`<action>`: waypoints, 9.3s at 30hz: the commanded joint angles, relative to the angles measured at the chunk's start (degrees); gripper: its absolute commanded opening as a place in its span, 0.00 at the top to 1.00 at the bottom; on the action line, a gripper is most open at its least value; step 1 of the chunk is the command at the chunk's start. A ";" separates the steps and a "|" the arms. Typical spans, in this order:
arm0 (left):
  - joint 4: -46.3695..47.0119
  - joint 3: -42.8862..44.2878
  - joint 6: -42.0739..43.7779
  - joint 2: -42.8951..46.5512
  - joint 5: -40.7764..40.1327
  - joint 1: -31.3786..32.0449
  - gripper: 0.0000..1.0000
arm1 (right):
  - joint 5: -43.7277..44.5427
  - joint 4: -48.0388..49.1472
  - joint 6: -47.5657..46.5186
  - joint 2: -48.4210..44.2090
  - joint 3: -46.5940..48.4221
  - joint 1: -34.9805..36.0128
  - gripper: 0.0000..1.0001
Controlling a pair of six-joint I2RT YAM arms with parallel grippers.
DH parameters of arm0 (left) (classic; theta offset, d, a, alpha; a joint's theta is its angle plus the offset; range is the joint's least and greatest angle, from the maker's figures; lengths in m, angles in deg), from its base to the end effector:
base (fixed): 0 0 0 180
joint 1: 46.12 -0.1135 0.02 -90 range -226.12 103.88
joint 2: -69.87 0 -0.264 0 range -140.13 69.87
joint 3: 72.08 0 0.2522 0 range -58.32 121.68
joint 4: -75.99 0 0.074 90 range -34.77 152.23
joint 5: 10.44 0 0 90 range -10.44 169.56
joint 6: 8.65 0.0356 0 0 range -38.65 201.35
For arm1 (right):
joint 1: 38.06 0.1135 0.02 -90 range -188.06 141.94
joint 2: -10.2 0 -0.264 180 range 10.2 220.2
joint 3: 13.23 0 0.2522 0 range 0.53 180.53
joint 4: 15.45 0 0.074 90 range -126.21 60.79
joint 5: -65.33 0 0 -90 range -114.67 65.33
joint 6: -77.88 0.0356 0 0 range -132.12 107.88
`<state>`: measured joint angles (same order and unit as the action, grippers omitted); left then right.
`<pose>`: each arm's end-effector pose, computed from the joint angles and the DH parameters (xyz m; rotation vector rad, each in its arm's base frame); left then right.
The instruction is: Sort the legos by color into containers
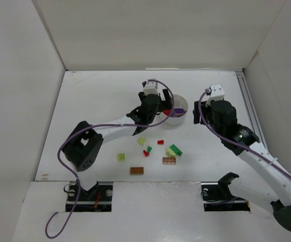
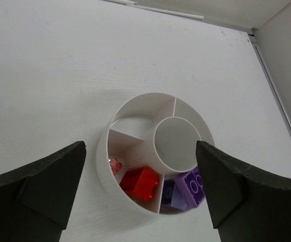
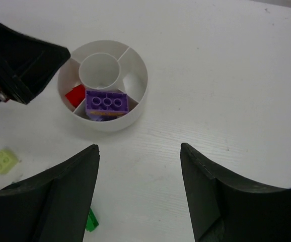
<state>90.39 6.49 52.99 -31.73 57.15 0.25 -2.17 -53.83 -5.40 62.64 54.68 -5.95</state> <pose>0.2933 -0.2880 0.2574 -0.0202 1.7508 -0.6288 0.1771 0.0951 0.3484 -0.1752 1.9313 0.0630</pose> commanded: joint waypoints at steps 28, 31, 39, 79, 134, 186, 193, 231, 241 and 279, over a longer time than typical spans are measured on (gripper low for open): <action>-41.70 -33.01 -23.94 57.13 9.05 -1.98 0.00 | -12.67 10.57 -10.32 43.09 4.91 21.23 0.30; -42.23 -32.47 -23.94 56.60 8.53 -1.98 0.00 | -12.30 11.08 -10.93 44.75 4.91 20.70 0.30; -42.23 -31.95 -23.41 54.93 8.00 -1.98 0.00 | -15.20 11.09 -10.94 46.78 4.91 18.07 0.38; -38.62 -30.89 -18.84 48.26 9.41 -1.98 0.00 | -2.11 13.20 -11.20 47.31 25.74 6.03 0.73; -44.16 -17.80 -16.99 14.77 3.79 12.78 0.61 | -3.69 10.21 -3.12 13.56 2.01 5.59 0.40; -36.69 29.49 12.36 -10.02 17.67 -3.39 0.58 | 4.30 4.85 4.70 -4.28 -4.05 -11.55 0.00; -37.22 24.84 11.75 -3.36 16.44 -3.39 0.42 | -0.25 6.69 1.63 -4.28 -4.58 -11.55 0.00; -60.94 -39.50 -37.82 71.46 9.93 -6.38 0.00 | -12.92 16.98 -0.65 50.37 14.75 27.82 0.10; -60.95 -39.50 -37.82 70.40 10.46 -6.38 0.00 | -14.06 17.50 -1.37 56.18 16.51 27.82 0.23; -50.66 -36.16 -29.38 52.73 10.55 -6.91 0.00 | -11.86 10.65 -7.25 46.69 30.56 0.59 0.67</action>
<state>38.33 -32.52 21.98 21.34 68.77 -6.13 -13.62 -40.74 -11.21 107.51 82.09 -4.00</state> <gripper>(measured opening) 0.997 0.423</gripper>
